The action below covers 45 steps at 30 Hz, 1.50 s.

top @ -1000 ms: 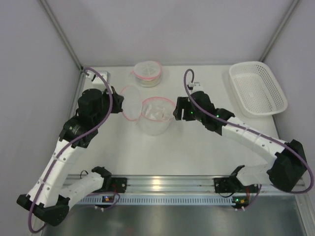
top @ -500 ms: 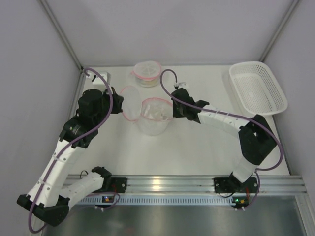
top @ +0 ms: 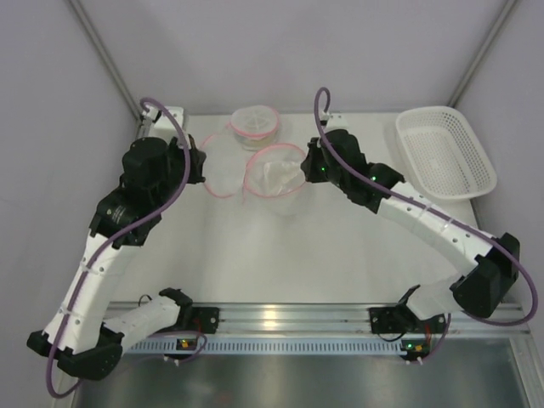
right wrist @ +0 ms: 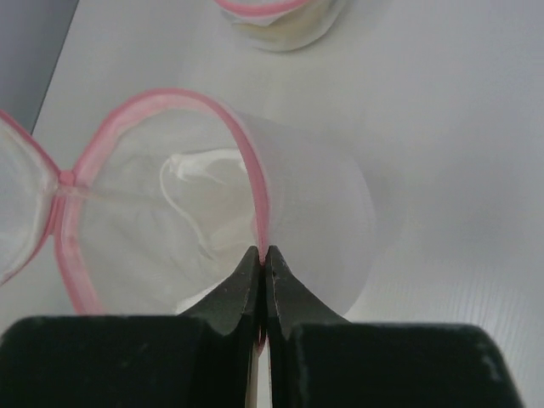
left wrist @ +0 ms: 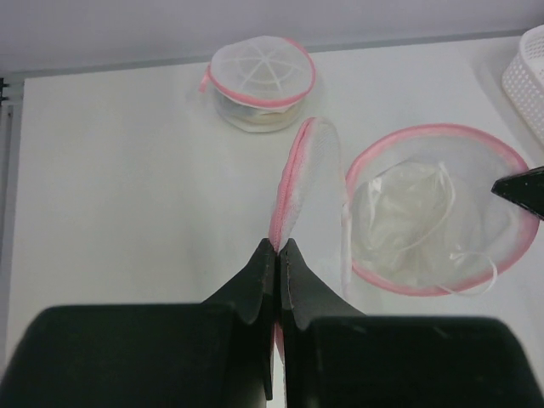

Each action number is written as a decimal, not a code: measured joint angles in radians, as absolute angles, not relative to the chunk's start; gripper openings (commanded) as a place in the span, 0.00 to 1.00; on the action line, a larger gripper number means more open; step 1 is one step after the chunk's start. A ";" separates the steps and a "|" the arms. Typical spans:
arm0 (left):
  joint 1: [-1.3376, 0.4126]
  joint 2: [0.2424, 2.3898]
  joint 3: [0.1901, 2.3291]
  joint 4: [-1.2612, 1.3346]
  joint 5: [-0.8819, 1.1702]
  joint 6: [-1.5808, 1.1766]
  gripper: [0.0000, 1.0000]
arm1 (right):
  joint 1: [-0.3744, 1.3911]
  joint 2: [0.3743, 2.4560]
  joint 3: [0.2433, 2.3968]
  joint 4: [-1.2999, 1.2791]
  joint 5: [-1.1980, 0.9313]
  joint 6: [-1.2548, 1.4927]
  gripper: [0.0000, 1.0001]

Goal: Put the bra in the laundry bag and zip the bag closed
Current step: Adjust the laundry bag at the center of the board.

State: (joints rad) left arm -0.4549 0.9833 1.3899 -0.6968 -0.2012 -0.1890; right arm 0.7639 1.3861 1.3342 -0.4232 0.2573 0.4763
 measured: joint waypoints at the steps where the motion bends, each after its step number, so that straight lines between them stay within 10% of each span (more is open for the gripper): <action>1: -0.458 0.995 1.399 -0.703 -0.205 -0.181 0.00 | 0.774 1.403 1.335 -0.425 0.256 0.482 0.00; 16: -0.598 1.283 1.413 -0.778 -0.402 -0.055 0.00 | 0.835 1.453 1.151 -0.390 0.236 0.627 0.00; 28: -0.783 1.389 1.463 -0.788 -0.516 0.033 0.00 | 0.822 1.453 1.065 -0.307 0.238 0.684 0.40; 33: -0.796 1.396 1.524 -0.808 -0.548 0.055 0.00 | 0.799 1.450 1.069 -0.325 0.243 0.661 0.00; 45: -0.888 1.461 1.639 -0.829 -0.635 0.154 0.00 | 0.784 1.392 1.119 -0.384 0.236 0.675 0.00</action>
